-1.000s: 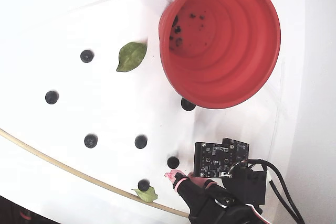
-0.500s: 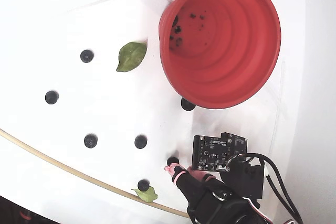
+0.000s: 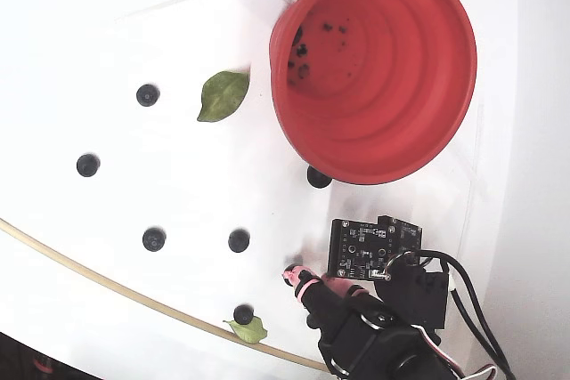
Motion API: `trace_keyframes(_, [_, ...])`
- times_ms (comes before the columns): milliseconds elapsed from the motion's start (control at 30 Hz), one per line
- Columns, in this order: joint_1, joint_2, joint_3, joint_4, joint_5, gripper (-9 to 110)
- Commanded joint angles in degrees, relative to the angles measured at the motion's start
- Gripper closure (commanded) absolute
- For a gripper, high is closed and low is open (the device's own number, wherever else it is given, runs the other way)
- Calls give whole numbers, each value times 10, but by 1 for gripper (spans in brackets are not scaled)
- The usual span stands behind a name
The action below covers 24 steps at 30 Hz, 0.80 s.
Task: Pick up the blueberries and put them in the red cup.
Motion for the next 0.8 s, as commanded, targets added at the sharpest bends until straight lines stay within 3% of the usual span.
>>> trace_keyframes(0, [1,4,-4,-3,1,86])
trace_keyframes(767, [-8,-33,4,-28,8,86])
